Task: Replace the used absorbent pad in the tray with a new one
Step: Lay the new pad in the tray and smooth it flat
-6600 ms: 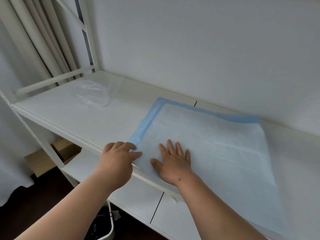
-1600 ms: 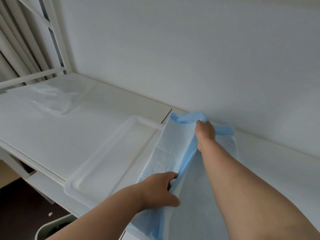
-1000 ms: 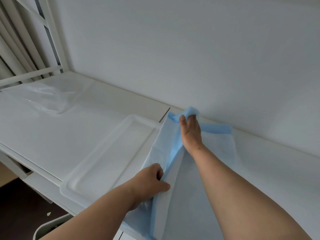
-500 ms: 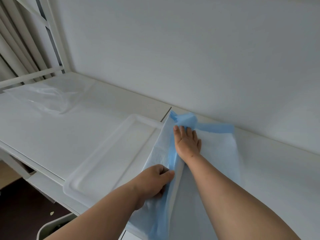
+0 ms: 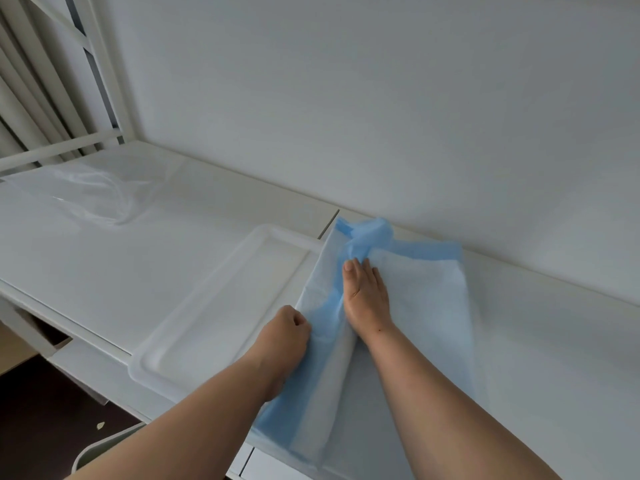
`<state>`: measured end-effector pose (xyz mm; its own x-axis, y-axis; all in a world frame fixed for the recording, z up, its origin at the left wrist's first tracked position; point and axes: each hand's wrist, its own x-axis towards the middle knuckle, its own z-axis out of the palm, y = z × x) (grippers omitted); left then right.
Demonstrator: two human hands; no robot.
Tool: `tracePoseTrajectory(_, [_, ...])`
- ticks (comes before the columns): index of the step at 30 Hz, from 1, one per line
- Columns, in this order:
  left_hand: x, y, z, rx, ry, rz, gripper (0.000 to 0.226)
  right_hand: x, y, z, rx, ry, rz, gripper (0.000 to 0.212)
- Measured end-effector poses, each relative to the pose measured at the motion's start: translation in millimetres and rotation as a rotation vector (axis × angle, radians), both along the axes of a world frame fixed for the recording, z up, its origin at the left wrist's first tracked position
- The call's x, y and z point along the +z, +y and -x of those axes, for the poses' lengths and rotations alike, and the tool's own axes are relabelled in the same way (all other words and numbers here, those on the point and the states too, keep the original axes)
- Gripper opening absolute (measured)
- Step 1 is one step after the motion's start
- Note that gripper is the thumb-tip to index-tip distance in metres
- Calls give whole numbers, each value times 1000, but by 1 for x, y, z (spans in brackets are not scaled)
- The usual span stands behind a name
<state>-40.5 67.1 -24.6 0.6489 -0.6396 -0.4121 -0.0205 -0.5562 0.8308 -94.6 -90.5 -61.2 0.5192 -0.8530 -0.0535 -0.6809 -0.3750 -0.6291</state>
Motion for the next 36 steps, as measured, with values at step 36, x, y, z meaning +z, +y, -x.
tracePoseTrajectory(36, [-17, 20, -15, -570, -665, -83, 27, 38, 37, 31, -131, 339, -58, 49])
